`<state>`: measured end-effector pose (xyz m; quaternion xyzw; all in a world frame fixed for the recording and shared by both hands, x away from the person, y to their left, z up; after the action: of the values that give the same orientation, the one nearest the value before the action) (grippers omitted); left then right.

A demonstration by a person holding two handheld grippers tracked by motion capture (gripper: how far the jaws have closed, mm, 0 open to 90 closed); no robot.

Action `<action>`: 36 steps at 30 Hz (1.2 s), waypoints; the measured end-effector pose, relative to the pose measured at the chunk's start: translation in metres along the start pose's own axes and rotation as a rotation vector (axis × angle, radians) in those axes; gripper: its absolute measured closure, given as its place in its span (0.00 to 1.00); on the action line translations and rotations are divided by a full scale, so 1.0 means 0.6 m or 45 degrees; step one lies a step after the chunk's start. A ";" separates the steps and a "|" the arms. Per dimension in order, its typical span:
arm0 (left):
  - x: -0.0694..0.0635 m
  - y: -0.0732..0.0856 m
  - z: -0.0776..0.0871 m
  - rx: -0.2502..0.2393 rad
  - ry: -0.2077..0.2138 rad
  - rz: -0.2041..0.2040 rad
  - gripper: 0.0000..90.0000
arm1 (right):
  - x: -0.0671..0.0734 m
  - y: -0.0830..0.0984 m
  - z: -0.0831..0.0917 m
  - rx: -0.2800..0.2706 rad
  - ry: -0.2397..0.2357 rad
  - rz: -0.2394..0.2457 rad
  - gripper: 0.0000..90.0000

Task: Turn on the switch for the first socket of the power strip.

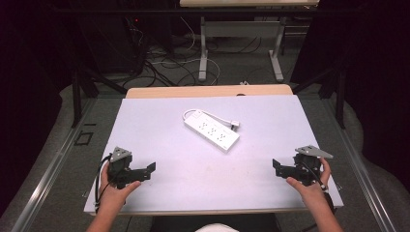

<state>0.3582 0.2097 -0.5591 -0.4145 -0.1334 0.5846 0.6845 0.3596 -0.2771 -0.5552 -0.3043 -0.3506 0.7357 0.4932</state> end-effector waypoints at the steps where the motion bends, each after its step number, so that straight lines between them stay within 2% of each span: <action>1: -0.001 -0.001 -0.002 -0.016 -0.008 -0.001 0.02 | -0.002 0.001 -0.001 0.002 -0.005 0.009 0.00; 5: -0.008 0.005 -0.002 -0.002 0.001 -0.019 0.02 | -0.004 0.002 -0.006 -0.002 0.016 0.011 0.00; 11: -0.015 0.007 -0.001 -0.010 0.007 -0.032 0.02 | 0.006 -0.004 -0.007 -0.005 -0.006 0.035 0.00; 13: -0.017 0.008 0.000 -0.002 0.006 -0.034 0.02 | 0.013 -0.012 -0.005 -0.008 -0.024 0.083 0.00; 15: -0.019 0.008 0.000 0.006 0.008 -0.045 0.02 | 0.021 -0.020 -0.002 -0.011 -0.039 0.084 0.00; 16: -0.021 0.008 -0.003 -0.016 0.007 -0.038 0.02 | 0.024 -0.023 -0.001 -0.015 -0.046 0.087 0.00; 20: -0.026 0.011 -0.003 0.006 0.011 -0.048 0.02 | 0.034 -0.035 0.002 -0.002 -0.079 0.109 0.00; 21: -0.028 0.012 -0.005 -0.006 0.015 -0.040 0.02 | 0.036 -0.039 0.001 -0.005 -0.077 0.115 0.00; 27: -0.031 0.013 -0.006 0.017 0.019 -0.051 0.02 | 0.042 -0.057 -0.001 0.012 -0.102 0.138 0.00; 29: -0.029 0.014 -0.005 0.017 0.015 -0.060 0.02 | 0.043 -0.060 -0.002 0.012 -0.106 0.128 0.00; 30: -0.030 0.014 -0.007 0.002 0.017 -0.045 0.02 | 0.043 -0.066 -0.004 0.012 -0.116 0.141 0.00; 36: -0.030 0.014 -0.003 0.009 0.014 -0.038 0.03 | 0.048 -0.085 -0.008 0.033 -0.138 0.160 0.01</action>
<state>0.3486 0.1923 -0.5608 -0.4133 -0.1337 0.5726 0.6953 0.3801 -0.2352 -0.5195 -0.2792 -0.3476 0.7849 0.4303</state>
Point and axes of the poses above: each handheld gripper's, and its own axes: z roughly backward along the jaws, y roughly out of its underside, x roughly to its left, the point moved 7 cm from there along -z, roughly forward along the jaws, and after that the axes turned 11 degrees about z, right-handed, at the moved point
